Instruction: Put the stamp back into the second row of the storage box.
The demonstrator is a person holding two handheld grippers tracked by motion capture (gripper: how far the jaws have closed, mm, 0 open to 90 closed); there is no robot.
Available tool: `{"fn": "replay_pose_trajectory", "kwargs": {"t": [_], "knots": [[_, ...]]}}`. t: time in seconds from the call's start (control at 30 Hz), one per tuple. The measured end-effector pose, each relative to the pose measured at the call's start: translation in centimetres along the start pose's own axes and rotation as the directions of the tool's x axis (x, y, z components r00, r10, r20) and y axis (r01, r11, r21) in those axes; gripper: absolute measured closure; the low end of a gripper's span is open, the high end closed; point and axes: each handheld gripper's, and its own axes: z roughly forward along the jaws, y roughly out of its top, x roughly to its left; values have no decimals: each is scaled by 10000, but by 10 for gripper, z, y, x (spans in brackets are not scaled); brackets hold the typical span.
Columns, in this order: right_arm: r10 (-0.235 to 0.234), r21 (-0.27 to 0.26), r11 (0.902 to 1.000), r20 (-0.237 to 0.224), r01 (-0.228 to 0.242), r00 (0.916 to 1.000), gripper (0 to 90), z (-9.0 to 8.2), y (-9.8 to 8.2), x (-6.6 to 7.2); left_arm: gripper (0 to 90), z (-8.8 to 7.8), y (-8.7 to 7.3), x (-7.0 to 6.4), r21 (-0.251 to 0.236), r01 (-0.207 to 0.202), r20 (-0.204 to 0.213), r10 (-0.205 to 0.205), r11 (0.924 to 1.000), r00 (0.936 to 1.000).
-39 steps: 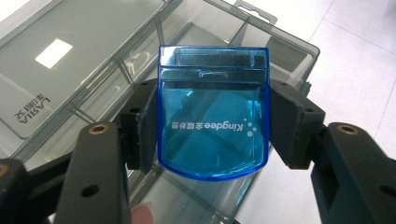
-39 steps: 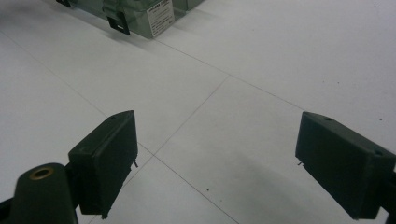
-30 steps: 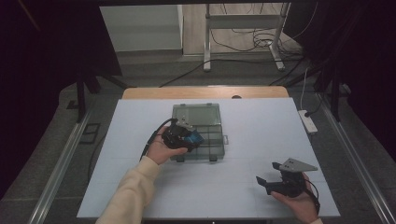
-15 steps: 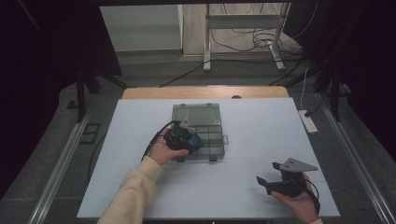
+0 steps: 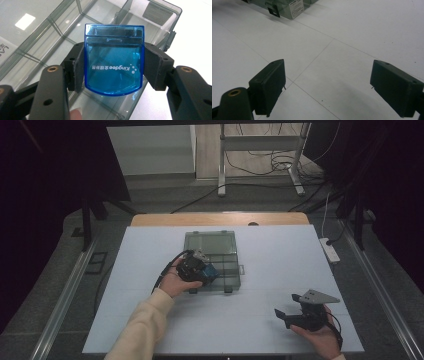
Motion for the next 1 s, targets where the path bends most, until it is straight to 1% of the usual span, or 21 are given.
{"fn": "replay_pose_trajectory", "kwargs": {"t": [0.1,0.2,0.23,0.3,0.47,0.63,0.83,1.0], "knots": [[12,-4,10000,1,-12,10000,134,0,0,0,410,1,0,0,75,-26,-44,26,10000,10000],[15,-3,10000,-12,-15,10000,134,0,0,0,395,1,-1,-1,19,-28,-40,28,10000,10000],[0,-1,10000,-16,0,10000,134,0,0,0,357,0,-1,-1,-200,67,135,-64,9998,9999],[1,3,10000,-15,-1,10000,134,0,0,0,248,-1,-1,-1,-267,139,206,-134,9995,9997],[4,6,10000,-17,-4,10000,134,0,0,0,187,-2,0,-2,-346,126,122,-122,9993,9999],[9,-7,10000,-16,-9,10000,134,1,0,0,156,-3,0,-4,-373,91,90,-88,9993,9999],[15,-2,10000,-17,-15,10000,134,1,0,0,153,-6,0,-4,-487,68,113,-63,9988,9999],[26,-11,10000,-13,-26,10000,134,1,0,0,152,-12,-1,-5,-654,71,72,-66,9978,10000]]}}
